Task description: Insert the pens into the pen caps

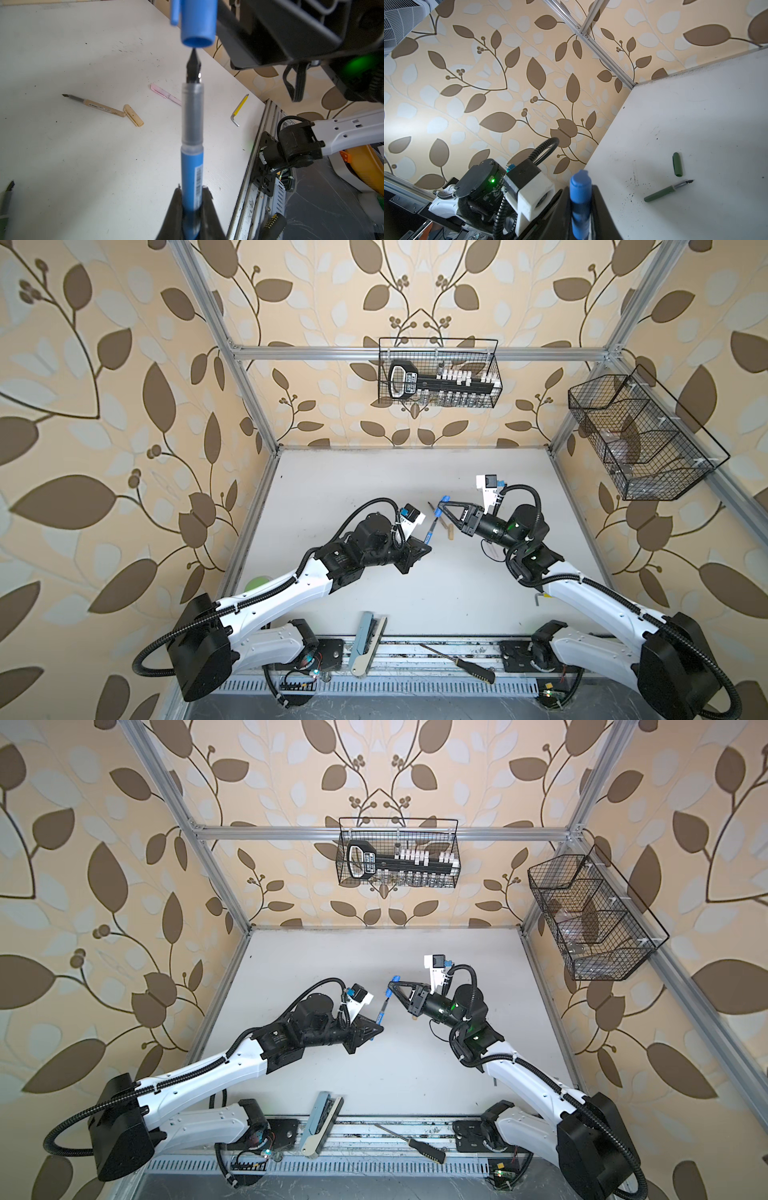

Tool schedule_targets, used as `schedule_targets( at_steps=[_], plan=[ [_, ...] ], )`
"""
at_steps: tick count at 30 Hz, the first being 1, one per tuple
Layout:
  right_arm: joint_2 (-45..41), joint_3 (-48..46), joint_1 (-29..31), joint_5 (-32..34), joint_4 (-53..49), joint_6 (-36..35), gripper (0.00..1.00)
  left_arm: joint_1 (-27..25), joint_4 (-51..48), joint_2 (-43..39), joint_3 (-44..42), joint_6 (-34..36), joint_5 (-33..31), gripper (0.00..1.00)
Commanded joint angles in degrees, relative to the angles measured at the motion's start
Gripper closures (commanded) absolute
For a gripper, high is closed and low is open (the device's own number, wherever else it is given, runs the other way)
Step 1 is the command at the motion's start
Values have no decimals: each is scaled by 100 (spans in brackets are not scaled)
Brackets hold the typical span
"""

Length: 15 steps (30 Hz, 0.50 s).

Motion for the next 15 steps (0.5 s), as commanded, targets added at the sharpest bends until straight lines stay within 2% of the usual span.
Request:
schedule_targets(
  at_steps=[1, 8, 15],
  plan=[
    [-208, -25, -50, 42, -227, -166, 82, -46, 76, -168, -42, -17, -105, 93],
    [-448, 41, -98, 132, -819, -486, 82, -46, 21, -232, -41, 0, -139, 93],
    [-392, 59, -41, 69, -631, -431, 82, -46, -23, -147, 47, 14, -72, 93]
  ],
)
